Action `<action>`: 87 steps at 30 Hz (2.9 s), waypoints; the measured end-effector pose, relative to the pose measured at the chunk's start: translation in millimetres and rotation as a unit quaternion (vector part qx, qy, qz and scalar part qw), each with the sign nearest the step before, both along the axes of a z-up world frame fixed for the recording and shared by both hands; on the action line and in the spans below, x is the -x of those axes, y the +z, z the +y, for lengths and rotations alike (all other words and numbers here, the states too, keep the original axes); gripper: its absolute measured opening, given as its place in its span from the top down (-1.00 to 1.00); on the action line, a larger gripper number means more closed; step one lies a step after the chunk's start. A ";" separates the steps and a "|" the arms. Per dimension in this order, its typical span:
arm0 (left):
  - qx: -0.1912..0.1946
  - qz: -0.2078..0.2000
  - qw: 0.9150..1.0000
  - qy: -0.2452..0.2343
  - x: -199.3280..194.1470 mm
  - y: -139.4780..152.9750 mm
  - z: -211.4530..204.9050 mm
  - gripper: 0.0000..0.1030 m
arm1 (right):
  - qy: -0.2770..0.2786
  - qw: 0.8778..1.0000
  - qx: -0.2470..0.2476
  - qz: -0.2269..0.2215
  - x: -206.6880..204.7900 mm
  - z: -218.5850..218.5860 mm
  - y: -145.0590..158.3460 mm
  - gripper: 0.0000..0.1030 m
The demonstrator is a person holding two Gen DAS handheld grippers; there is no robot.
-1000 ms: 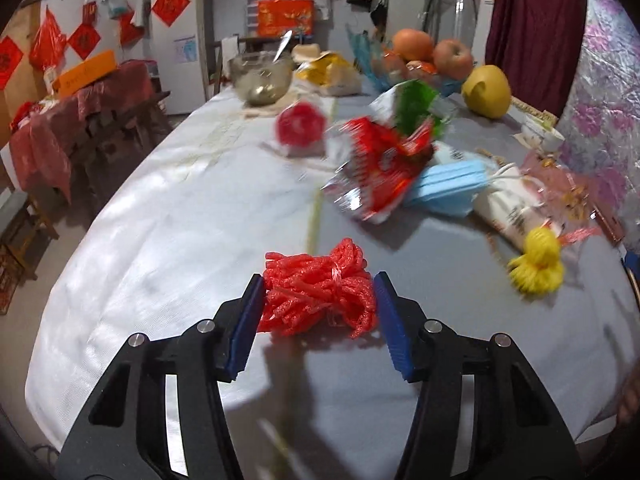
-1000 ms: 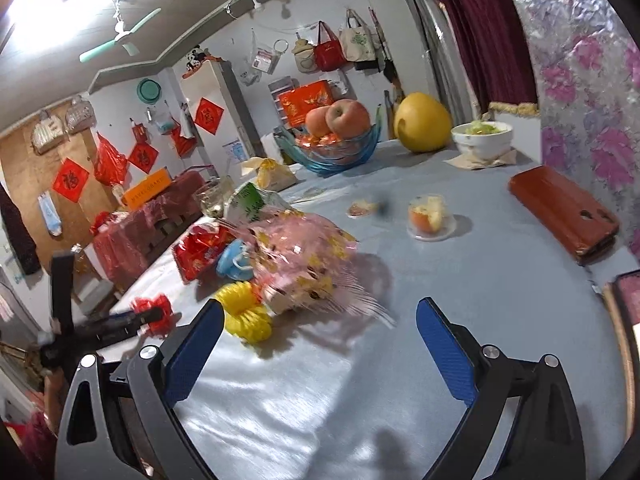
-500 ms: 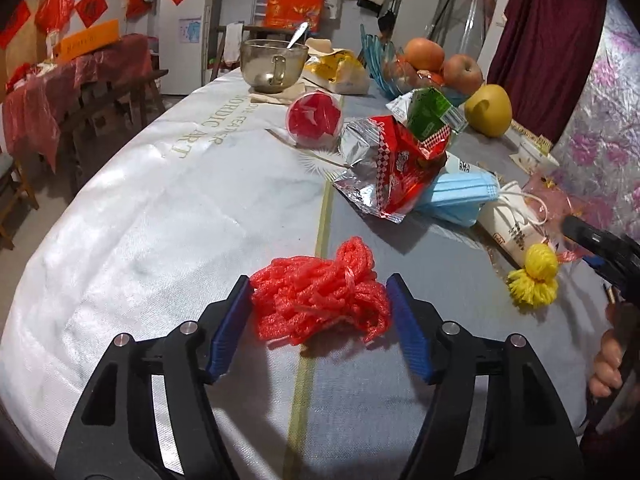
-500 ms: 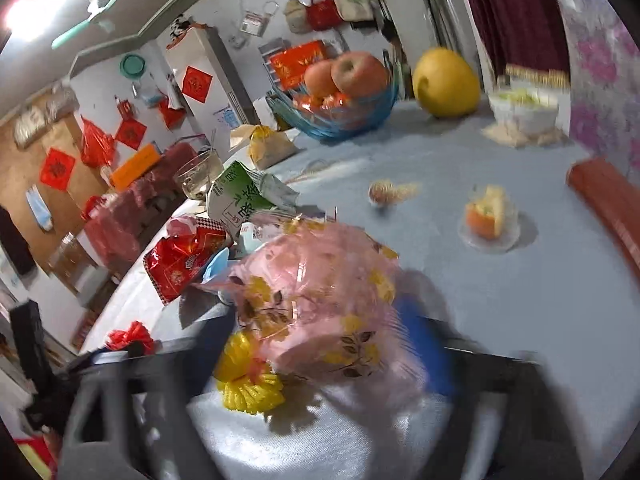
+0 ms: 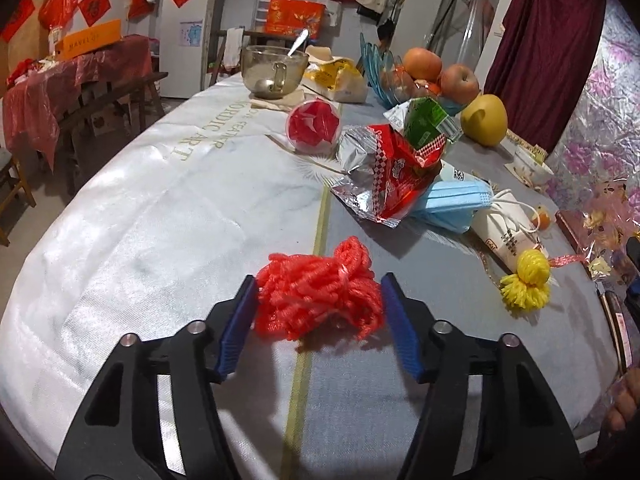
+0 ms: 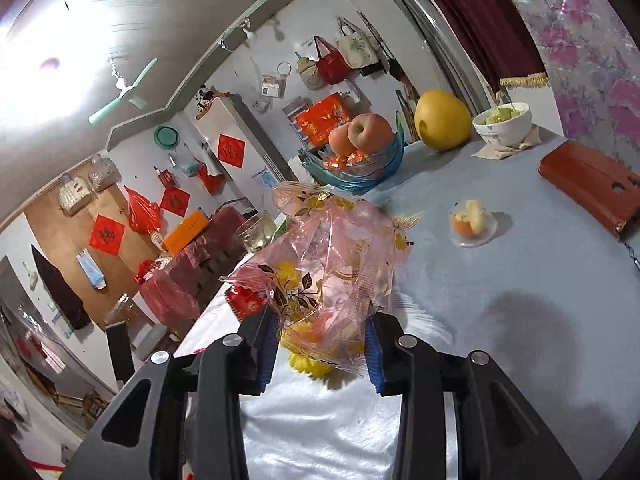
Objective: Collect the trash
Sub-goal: 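Grasp the red mesh net with the left gripper while the right grasps the pink floral bag, then carry the red mesh net to the red basket and open the left gripper, then lower the pink floral bag into the red basket and open the right gripper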
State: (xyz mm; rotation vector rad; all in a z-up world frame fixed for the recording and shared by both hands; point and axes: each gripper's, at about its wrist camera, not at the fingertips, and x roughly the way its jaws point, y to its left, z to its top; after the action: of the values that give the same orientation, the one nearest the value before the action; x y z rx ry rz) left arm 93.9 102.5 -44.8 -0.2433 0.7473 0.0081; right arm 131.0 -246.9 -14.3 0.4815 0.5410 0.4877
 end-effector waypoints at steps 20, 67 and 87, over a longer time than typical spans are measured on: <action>-0.002 -0.072 0.994 0.087 131.9 60.5 39.6 -0.02 | 0.093 0.994 0.014 -0.064 51.1 54.6 40.5 0.29; 0.107 0.086 0.858 0.494 363.3 -86.1 290.0 -0.84 | 0.428 0.880 0.206 0.025 208.9 363.0 -38.1 0.28; 0.147 0.075 0.822 0.545 390.4 -92.3 307.4 -0.85 | 0.547 0.768 0.303 0.139 246.7 526.5 -163.3 -0.08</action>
State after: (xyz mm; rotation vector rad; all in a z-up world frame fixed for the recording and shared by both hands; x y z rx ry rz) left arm -296.5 410.0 -137.1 -0.9568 0.6750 1.0250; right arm -115.6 279.6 -177.6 -0.4774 1.2187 1.3088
